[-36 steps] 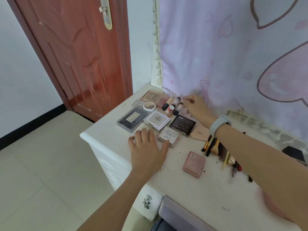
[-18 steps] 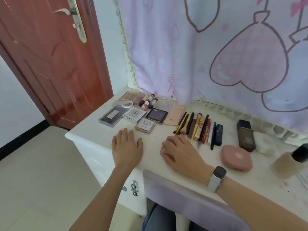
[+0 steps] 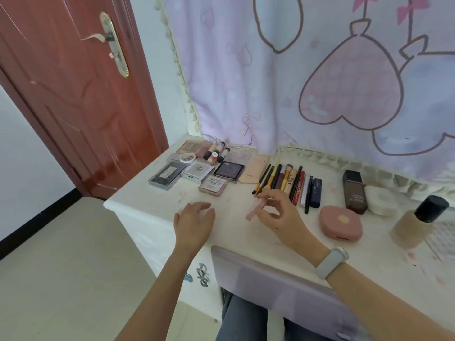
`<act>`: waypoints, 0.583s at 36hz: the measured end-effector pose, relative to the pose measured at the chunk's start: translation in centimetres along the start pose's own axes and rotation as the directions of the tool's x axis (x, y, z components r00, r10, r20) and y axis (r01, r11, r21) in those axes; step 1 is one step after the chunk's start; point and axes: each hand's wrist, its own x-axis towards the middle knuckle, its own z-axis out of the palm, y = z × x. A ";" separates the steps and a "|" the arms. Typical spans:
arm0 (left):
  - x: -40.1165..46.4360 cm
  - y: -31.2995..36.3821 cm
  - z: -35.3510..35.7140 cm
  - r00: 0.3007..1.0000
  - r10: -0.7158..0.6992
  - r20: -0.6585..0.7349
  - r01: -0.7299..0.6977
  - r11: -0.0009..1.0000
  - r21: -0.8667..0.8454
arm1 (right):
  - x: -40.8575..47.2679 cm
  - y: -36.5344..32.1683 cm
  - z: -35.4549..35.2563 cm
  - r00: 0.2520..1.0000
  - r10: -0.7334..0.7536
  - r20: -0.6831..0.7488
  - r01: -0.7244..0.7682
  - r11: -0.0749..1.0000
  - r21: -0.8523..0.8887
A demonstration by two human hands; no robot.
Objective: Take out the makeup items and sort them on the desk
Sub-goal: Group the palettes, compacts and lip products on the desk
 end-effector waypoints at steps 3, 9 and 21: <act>-1.7 2.2 -0.4 0.994 -0.003 0.105 0.043 0.921 -0.388 | 0.1 -0.2 0.2 0.999 -0.003 -0.047 0.008 0.996 0.093; -1.5 3.9 -0.4 0.928 0.003 0.372 0.299 0.590 -0.750 | 0.1 -0.1 0.7 0.998 -0.054 -0.017 0.054 0.998 0.044; 2.9 4.6 -0.5 0.891 0.150 0.429 0.368 0.316 -0.874 | 4.5 -0.4 0.8 0.981 -0.138 0.134 0.183 0.887 -0.423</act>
